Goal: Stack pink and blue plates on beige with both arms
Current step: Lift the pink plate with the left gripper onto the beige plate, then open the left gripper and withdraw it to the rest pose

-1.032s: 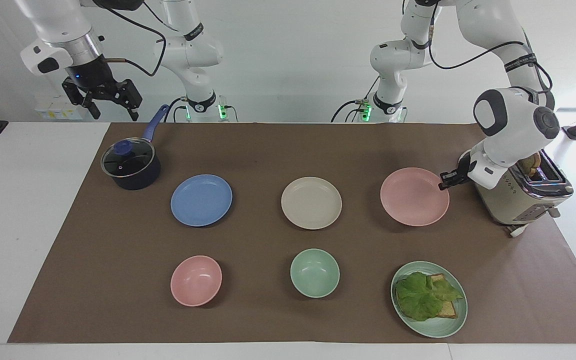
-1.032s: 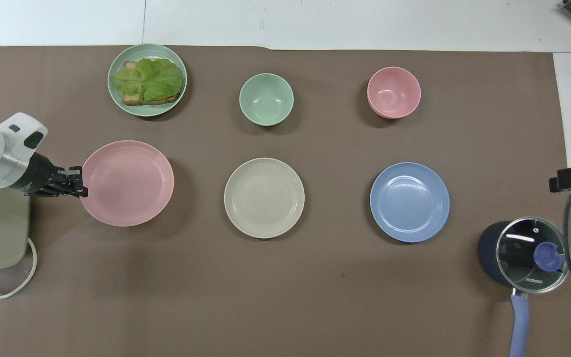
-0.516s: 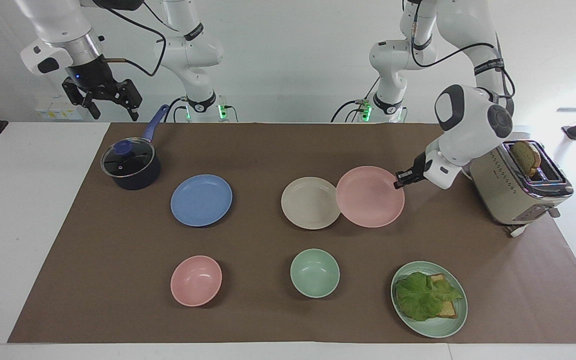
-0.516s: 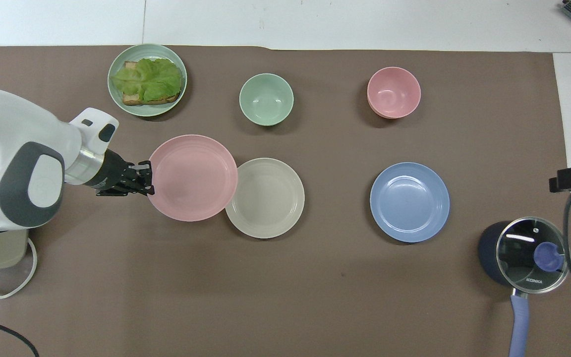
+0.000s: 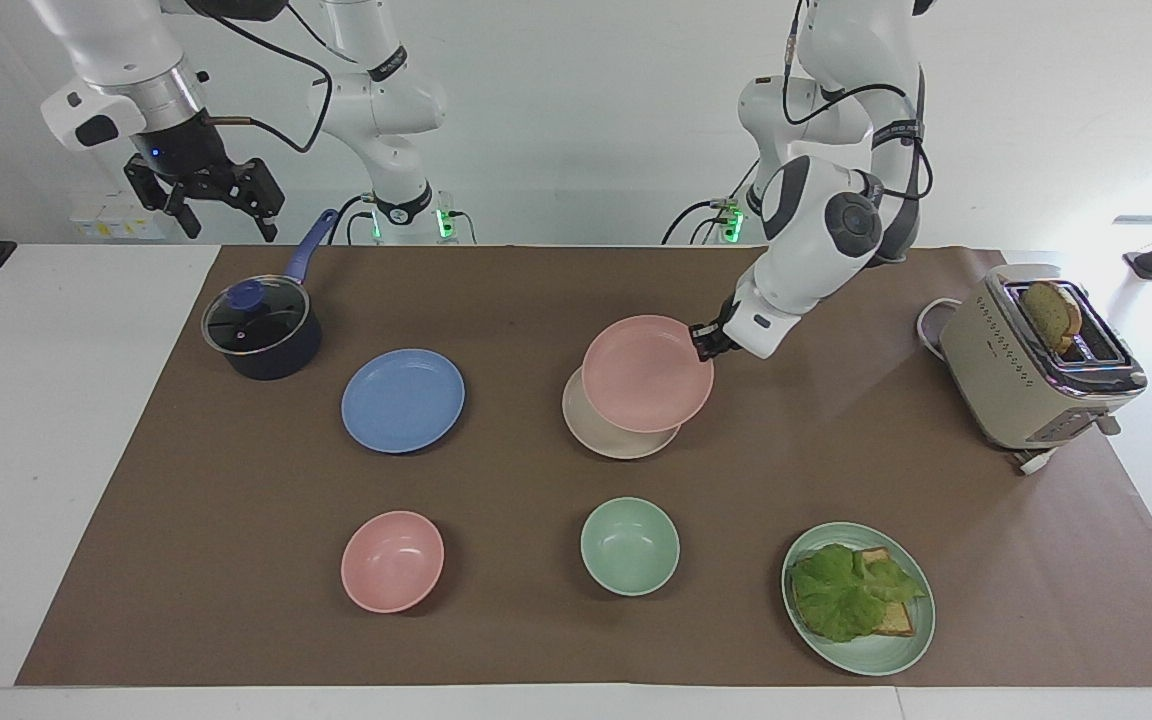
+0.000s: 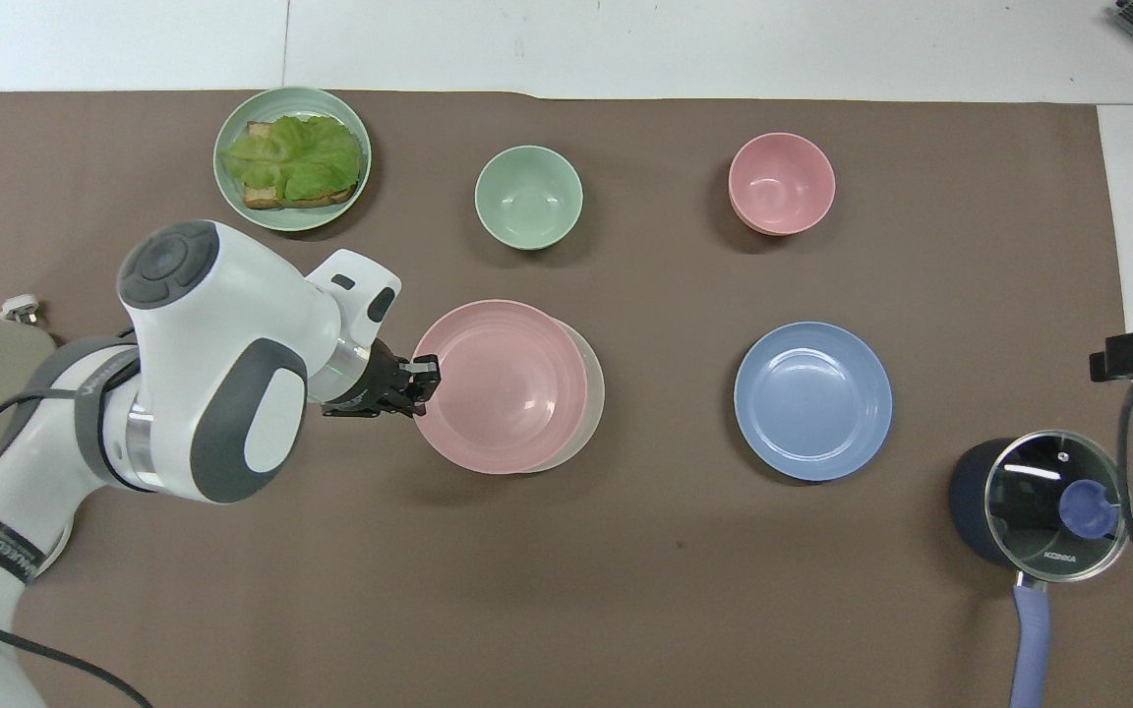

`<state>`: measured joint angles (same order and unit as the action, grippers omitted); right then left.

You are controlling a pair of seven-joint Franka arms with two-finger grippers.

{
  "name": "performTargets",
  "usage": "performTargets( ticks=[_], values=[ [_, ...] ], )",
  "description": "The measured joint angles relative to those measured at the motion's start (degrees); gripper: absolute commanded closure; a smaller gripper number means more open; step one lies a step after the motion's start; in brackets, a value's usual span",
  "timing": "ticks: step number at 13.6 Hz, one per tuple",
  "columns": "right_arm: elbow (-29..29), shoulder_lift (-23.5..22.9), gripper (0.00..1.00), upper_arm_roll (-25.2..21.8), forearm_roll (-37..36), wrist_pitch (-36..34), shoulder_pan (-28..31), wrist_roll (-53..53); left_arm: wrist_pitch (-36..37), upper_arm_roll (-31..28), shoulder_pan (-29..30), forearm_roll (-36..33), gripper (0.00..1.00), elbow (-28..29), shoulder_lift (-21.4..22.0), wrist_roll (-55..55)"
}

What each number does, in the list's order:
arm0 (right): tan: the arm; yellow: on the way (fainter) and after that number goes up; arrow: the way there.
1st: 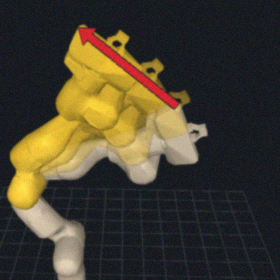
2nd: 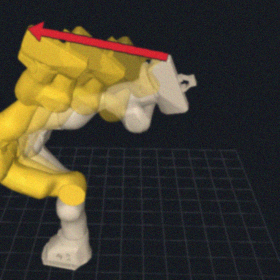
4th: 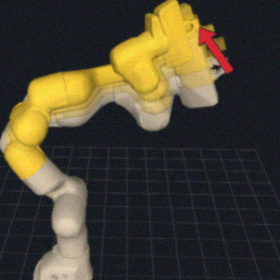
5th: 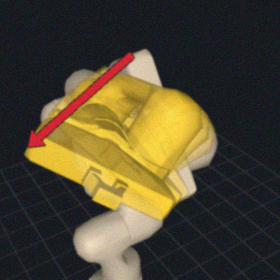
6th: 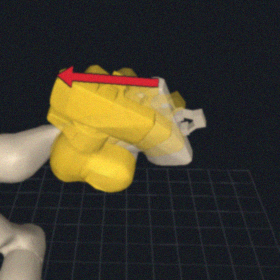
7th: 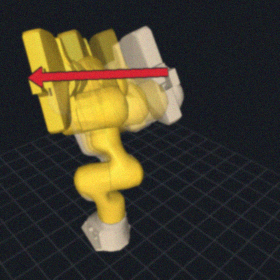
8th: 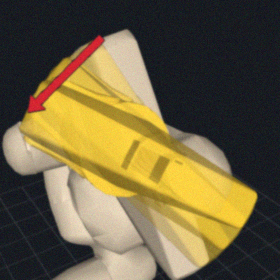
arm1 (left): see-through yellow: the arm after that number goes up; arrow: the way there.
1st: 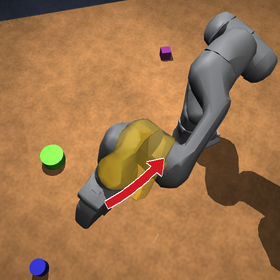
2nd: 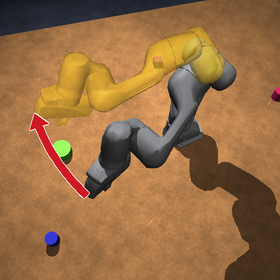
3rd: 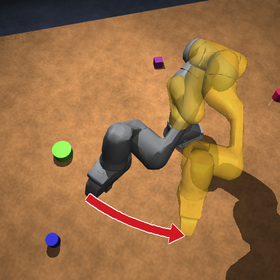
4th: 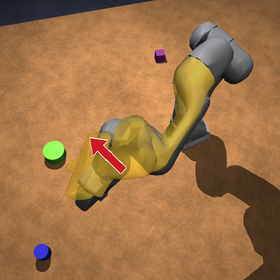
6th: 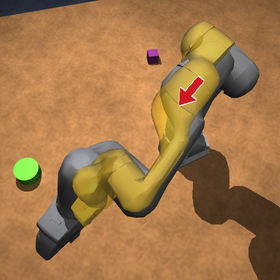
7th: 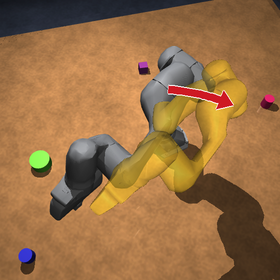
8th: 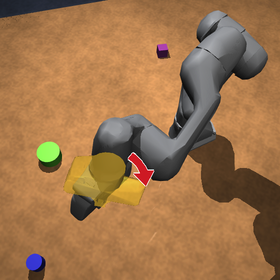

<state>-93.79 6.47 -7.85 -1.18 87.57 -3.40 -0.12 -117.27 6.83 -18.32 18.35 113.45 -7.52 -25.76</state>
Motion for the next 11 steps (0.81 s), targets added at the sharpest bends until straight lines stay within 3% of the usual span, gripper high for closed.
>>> performTargets(
  ticks=[4,5,6,7,8,11],
  values=[
    [0.04,0.0,0.0,0.02,0.0,-0.03,0.0,0.0,-8.13,-0.08,-3.0,0.0,1.0,3.39,-2.21,-0.76],
    [0.06,0.0,0.0,0.05,0.0,-0.03,-0.02,0.0,-8.47,-0.26,-3.0,0.0,0.94,3.65,-2.54,-0.63],
    [0.08,0.0,0.0,0.12,0.0,-0.01,-0.05,0.0,-8.74,-0.42,-3.0,0.0,0.43,3.85,-2.69,-0.51],
    [0.1,0.0,0.0,0.19,0.0,0.0,-0.07,0.0,-8.76,-0.52,-3.0,0.0,0.1,3.91,-2.74,-0.49],
    [0.11,0.0,0.0,0.24,0.0,0.0,-0.09,0.0,-8.8,-0.56,-3.0,0.0,0.0,3.9,-2.74,-0.47],
    [0.11,0.0,0.0,0.31,0.03,1.03,-0.13,0.0,-8.9,-0.62,-3.0,0.0,0.0,3.89,-2.74,-0.47]
  ],
)
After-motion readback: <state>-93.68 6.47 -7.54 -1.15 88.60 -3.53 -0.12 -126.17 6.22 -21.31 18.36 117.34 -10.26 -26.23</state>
